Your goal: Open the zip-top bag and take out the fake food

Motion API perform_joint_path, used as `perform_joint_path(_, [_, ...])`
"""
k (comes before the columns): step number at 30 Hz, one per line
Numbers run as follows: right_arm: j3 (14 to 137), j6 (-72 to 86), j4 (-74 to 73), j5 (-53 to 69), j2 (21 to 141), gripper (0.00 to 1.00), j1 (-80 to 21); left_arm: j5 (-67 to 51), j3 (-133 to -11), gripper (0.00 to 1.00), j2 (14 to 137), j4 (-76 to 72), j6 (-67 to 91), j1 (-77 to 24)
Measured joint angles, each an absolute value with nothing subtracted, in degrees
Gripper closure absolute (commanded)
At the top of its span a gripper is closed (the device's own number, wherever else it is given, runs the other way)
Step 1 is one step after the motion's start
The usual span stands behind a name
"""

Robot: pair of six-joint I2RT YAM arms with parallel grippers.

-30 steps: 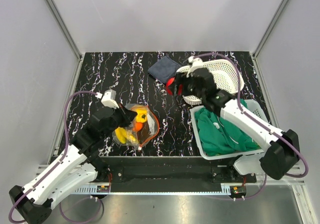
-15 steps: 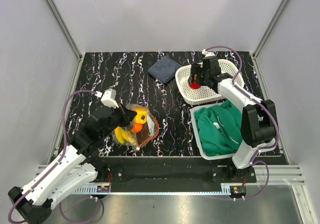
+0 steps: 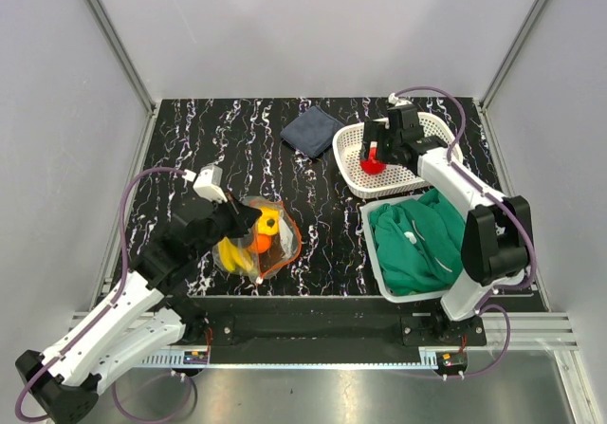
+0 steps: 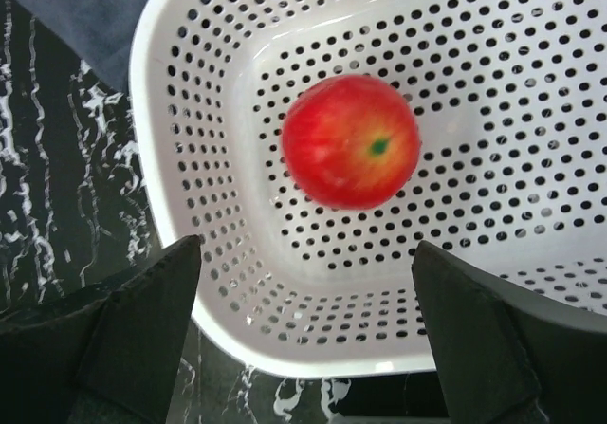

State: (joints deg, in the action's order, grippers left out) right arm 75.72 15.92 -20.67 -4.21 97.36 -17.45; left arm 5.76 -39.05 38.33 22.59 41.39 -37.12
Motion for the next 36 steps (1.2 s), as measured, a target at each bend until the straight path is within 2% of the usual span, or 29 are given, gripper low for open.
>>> perform_joint_path(6, [74.3, 18.4, -23.1, 0.1, 89.0, 0.00, -20.7, 5.8, -39.1, 1.00, 38.7, 22.6, 41.7, -37.1])
perform_joint_path(11, [71.0, 22.5, -23.0, 0.7, 79.5, 0.02, -36.3, 5.8, -39.2, 1.00, 39.5, 22.5, 42.2, -37.1])
perform_joint_path(13, [68.3, 26.3, -22.2, 1.4, 75.6, 0.10, -41.4, 5.8, -39.2, 1.00, 39.5, 22.5, 42.4, -37.1])
perform_joint_path(15, [65.0, 31.1, -21.1, 2.5, 72.0, 0.23, -45.1, 5.8, -39.2, 1.00, 39.5, 22.3, 42.6, -37.1])
perform_joint_path(20, [57.8, 41.2, -13.3, 3.7, 71.0, 0.43, -53.5, 5.9, -39.2, 1.00, 39.8, 22.1, 43.2, -37.1])
perform_joint_path(23, [56.4, 43.7, -9.5, 3.8, 75.0, 0.44, -57.7, 5.9, -39.2, 1.00, 39.9, 22.0, 43.6, -37.1])
perform_joint_path(24, [56.5, 43.9, -8.3, 3.7, 76.8, 0.51, -59.0, 5.8, -39.2, 1.00, 39.9, 21.8, 43.6, -37.1])
perform_joint_path(26, [56.8, 44.0, -6.3, 3.6, 80.0, 0.54, -60.9, 5.8, -39.2, 1.00, 40.0, 21.4, 43.7, -37.1])
perform_joint_path(32, [56.9, 44.2, -0.7, 1.0, 86.0, 0.73, -62.2, 5.8, -39.0, 1.00, 40.1, 20.8, 44.1, -37.1])
perform_joint_path(36, [56.1, 42.7, 6.4, -2.3, 88.2, 0.69, -62.2, 5.4, -38.2, 1.00, 40.1, 19.7, 44.7, -37.1])
